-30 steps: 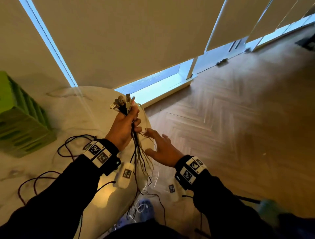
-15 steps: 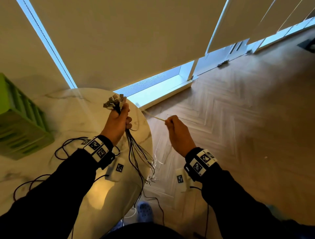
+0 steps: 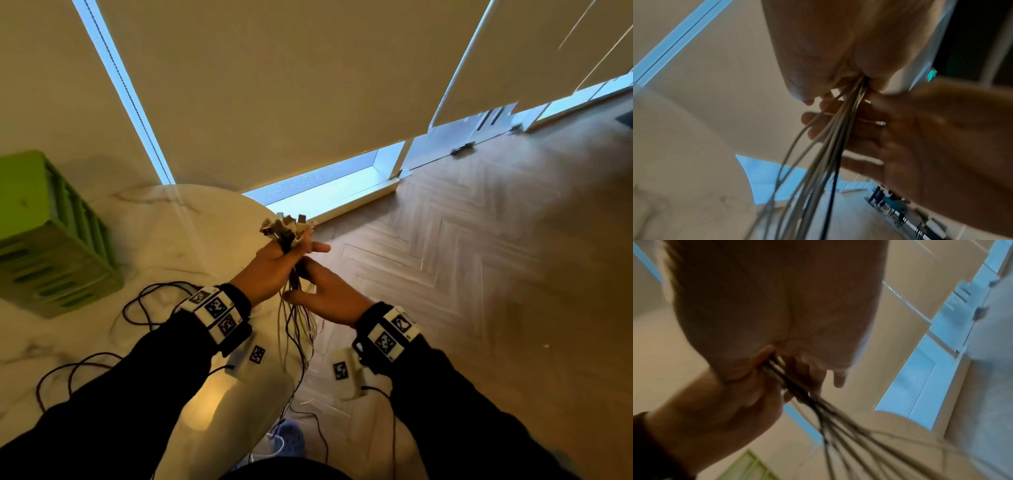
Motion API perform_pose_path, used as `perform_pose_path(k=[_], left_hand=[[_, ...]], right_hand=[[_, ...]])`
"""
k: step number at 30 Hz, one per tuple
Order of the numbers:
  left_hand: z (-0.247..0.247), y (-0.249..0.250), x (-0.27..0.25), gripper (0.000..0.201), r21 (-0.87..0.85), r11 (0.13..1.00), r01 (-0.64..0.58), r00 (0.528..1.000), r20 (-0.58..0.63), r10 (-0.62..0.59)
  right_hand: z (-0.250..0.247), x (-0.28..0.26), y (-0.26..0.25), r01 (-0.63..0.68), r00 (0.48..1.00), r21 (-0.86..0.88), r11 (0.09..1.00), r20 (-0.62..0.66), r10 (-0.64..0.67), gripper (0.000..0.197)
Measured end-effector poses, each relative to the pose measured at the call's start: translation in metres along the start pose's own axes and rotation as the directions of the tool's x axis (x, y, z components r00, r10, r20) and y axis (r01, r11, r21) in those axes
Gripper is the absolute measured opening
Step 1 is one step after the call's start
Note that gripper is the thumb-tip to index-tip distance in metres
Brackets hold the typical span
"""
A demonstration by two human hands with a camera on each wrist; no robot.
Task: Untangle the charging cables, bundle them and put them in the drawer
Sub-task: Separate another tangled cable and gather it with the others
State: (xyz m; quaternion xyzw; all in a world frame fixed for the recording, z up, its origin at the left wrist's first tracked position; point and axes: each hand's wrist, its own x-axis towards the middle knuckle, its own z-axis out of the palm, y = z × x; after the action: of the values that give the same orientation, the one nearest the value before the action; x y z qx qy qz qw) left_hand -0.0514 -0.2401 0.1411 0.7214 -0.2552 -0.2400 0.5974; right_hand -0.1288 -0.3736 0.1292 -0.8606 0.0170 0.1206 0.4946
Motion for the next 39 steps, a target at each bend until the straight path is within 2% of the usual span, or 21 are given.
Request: perform_pose_path(k=[2, 4, 6, 9, 11, 12, 13, 14, 15, 16, 19, 22, 24, 26, 28, 30, 32, 34, 35, 37, 39], left_hand=[[-0.003, -0.003, 0.004, 0.04, 0.152, 0.987, -0.056, 0.998, -0.009, 0.058], [-0.008, 0.0, 0.007, 0.042, 0.186, 0.982, -0.021, 1.0, 0.008, 0.02], [-0.009, 0.005, 0.008, 0.035, 0.013, 0.996, 0.093, 0.989, 0.111, -0.094], [-0.003, 0.013, 0.01, 0.047, -0.19, 0.952, 0.239, 0.941, 0.287, -0.179], [0.008, 0.019, 0.01, 0.044, -0.203, 0.933, 0.299, 0.911, 0.35, -0.216], [0.014, 0.022, 0.008, 0.033, -0.178, 0.936, 0.303, 0.904, 0.364, -0.223], [0.021, 0.026, 0.007, 0.026, -0.131, 0.952, 0.278, 0.907, 0.361, -0.215], [0.027, 0.026, 0.007, 0.024, -0.061, 0.973, 0.22, 0.919, 0.347, -0.186], [0.033, 0.028, 0.006, 0.026, -0.006, 0.988, 0.156, 0.931, 0.334, -0.145], [0.039, 0.029, 0.006, 0.03, 0.011, 0.995, 0.103, 0.937, 0.334, -0.101], [0.046, 0.022, 0.01, 0.062, -0.105, 0.989, 0.107, 0.913, 0.404, -0.055], [0.058, -0.002, 0.015, 0.096, -0.057, 0.988, 0.14, 0.851, 0.517, -0.091], [0.074, -0.015, 0.015, 0.083, 0.166, 0.981, 0.101, 0.751, 0.634, -0.184], [0.088, -0.023, 0.021, 0.042, 0.345, 0.937, -0.049, 0.677, 0.701, -0.222], [0.09, -0.027, 0.036, 0.04, 0.487, 0.847, -0.214, 0.736, 0.65, -0.188], [0.083, -0.031, 0.058, 0.033, 0.56, 0.767, -0.314, 0.836, 0.546, -0.057], [0.085, -0.036, 0.07, 0.019, 0.498, 0.817, -0.292, 0.92, 0.379, 0.098], [0.102, -0.048, 0.067, 0.019, 0.359, 0.907, -0.219, 0.966, 0.212, 0.15], [0.113, -0.05, 0.061, 0.019, 0.289, 0.94, -0.182, 0.974, 0.186, 0.131], [0.133, -0.054, 0.049, 0.025, 0.173, 0.984, -0.04, 0.952, 0.305, -0.015], [0.142, -0.05, 0.038, 0.039, 0.134, 0.989, 0.068, 0.863, 0.49, -0.126]], right_hand=[[0.013, 0.001, -0.011, 0.077, 0.985, 0.19, 0.979, -0.166, -0.045, 0.04], [0.025, -0.001, -0.016, 0.074, 0.968, 0.378, 0.923, -0.249, 0.024, 0.029], [0.031, -0.009, -0.017, 0.056, 0.97, 0.505, 0.861, -0.232, 0.072, 0.016], [0.022, -0.024, -0.01, -0.026, 0.998, 0.689, 0.724, -0.027, 0.061, 0.011], [0.026, -0.016, -0.012, -0.135, 0.987, 0.665, 0.735, 0.028, 0.156, 0.01], [0.026, -0.02, -0.01, -0.222, 0.974, 0.511, 0.83, 0.083, 0.21, 0.012], [0.021, -0.031, 0.004, -0.208, 0.973, 0.381, 0.901, -0.017, 0.231, 0.015], [0.014, -0.035, 0.009, -0.301, 0.937, 0.215, 0.929, -0.113, 0.329, 0.02], [0.004, -0.037, 0.016, -0.3, 0.898, 0.196, 0.934, -0.271, 0.346, 0.027], [-0.003, -0.038, 0.019, -0.224, 0.908, 0.266, 0.938, -0.292, 0.3, 0.033], [-0.031, -0.059, 0.013, -0.038, 0.943, 0.608, 0.793, -0.24, 0.23, 0.027], [-0.041, -0.06, 0.008, 0.078, 0.929, 0.86, 0.503, -0.246, 0.276, 0.011], [-0.047, -0.067, -0.002, 0.155, 0.925, 0.907, 0.391, -0.273, 0.266, 0.012], [-0.05, -0.081, -0.011, 0.201, 0.925, 0.924, 0.326, -0.289, 0.248, 0.012], [-0.048, -0.092, -0.015, 0.255, 0.916, 0.928, 0.273, -0.323, 0.24, 0.013], [-0.047, -0.101, -0.015, 0.273, 0.897, 0.892, 0.36, -0.371, 0.241, 0.014], [-0.048, -0.107, -0.011, 0.285, 0.88, 0.847, 0.449, -0.417, 0.227, 0.017], [-0.053, -0.108, -0.012, 0.34, 0.858, 0.829, 0.445, -0.467, 0.214, 0.01], [-0.059, -0.107, -0.013, 0.381, 0.842, 0.829, 0.408, -0.494, 0.216, 0.012], [-0.077, -0.107, -0.008, 0.441, 0.801, 0.822, 0.359, -0.541, 0.255, 0.018], [-0.098, -0.107, -0.001, 0.452, 0.762, 0.818, 0.356, -0.561, 0.322, 0.014]])
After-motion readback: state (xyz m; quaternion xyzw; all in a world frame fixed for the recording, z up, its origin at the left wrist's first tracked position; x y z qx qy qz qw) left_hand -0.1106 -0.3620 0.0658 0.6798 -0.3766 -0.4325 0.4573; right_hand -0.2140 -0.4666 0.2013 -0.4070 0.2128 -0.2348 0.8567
